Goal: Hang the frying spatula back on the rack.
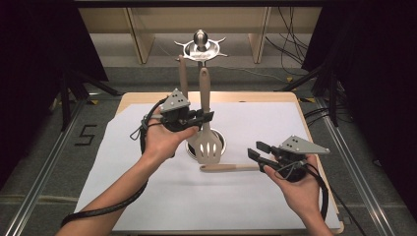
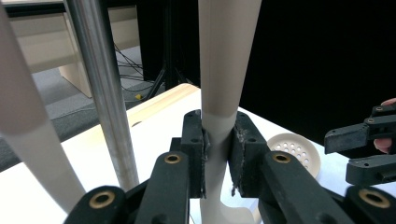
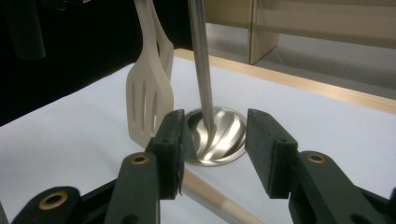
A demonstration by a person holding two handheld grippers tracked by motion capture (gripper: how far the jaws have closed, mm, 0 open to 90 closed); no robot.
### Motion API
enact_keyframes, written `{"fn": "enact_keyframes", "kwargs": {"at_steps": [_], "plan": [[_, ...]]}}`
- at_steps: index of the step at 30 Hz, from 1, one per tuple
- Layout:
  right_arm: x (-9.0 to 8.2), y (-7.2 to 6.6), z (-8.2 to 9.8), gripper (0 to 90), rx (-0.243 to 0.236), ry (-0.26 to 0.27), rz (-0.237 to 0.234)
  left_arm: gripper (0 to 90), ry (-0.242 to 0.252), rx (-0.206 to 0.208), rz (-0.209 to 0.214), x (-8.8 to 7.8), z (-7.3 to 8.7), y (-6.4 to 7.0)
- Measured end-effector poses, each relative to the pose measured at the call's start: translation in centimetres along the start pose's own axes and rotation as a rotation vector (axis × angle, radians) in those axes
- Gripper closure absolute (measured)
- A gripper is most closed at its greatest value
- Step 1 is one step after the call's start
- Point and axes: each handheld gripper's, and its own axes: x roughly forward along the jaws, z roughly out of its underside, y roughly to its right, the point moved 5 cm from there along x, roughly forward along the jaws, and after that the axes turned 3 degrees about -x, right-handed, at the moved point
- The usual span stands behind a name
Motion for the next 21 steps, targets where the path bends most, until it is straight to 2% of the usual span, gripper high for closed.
{"fn": "enact_keyframes", "kwargs": {"at_steps": [1, 4, 7, 10, 16, 21], "plan": [[-0.01, 0.04, -0.05, 58.6, -0.007, -0.002, -0.001, 76.8, -0.001, 0.022, -0.001, -0.04, -0.07, -0.11], [0.11, 0.12, -0.19, 58.6, -0.028, 0.007, -0.001, 76.9, -0.004, 0.019, -0.002, -0.15, -0.11, 0.14], [0.12, 0.07, -0.18, 58.6, -0.021, 0.003, 0.007, 76.9, -0.004, 0.019, -0.004, -0.30, -0.21, 0.37], [0.23, 0.03, -0.19, 58.6, -0.016, 0.011, -0.005, 76.8, -0.001, 0.009, -0.004, -0.44, -0.43, 0.58], [0.07, -0.08, -0.16, 58.6, -0.004, -0.003, 0.010, 76.8, 0.004, 0.007, -0.009, -0.54, -0.93, 0.53], [0.16, -0.06, -0.25, 58.6, -0.007, 0.010, -0.007, 76.8, 0.001, 0.007, -0.020, -0.41, -1.01, 0.08]]}}
